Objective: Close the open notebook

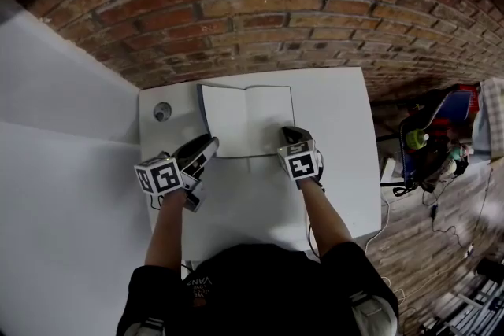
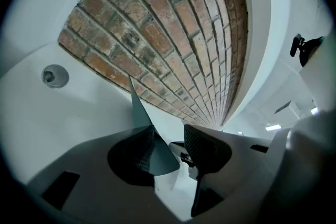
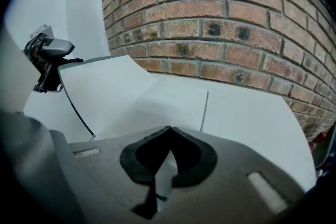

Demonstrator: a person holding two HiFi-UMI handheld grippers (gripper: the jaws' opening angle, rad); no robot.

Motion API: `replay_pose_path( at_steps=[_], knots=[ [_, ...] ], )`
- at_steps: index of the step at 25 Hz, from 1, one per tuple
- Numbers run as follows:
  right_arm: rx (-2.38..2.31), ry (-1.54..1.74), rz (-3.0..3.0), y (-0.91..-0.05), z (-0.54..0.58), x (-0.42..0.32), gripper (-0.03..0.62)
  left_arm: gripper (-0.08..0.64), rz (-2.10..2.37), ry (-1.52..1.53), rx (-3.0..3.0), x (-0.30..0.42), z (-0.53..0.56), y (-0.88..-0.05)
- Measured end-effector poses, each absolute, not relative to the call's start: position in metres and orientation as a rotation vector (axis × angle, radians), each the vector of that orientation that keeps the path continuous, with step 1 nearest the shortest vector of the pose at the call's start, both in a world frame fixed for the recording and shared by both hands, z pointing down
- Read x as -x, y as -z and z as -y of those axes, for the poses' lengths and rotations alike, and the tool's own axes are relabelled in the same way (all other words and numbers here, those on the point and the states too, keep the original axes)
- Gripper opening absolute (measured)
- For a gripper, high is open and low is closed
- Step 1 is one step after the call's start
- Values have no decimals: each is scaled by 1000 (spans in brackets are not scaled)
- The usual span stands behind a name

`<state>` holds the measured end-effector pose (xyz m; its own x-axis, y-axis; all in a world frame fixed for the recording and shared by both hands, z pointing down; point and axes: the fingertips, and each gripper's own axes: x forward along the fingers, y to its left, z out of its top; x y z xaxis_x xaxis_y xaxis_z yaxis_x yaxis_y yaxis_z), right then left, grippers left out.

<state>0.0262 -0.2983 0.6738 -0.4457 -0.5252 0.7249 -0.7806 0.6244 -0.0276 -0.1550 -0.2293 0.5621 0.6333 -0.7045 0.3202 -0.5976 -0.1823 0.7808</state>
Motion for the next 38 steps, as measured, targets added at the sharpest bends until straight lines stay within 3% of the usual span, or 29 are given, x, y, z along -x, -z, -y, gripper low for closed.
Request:
replay_pose_path(
  at_steps=[17, 38],
  knots=[
    [-1017, -495, 2155, -672, 295, -30, -2, 184, 941, 90, -2034, 91, 238, -524],
    [-1109, -512, 2102, -666, 278, -90, -2, 184, 802, 25, -2072, 31, 235, -531]
  ],
)
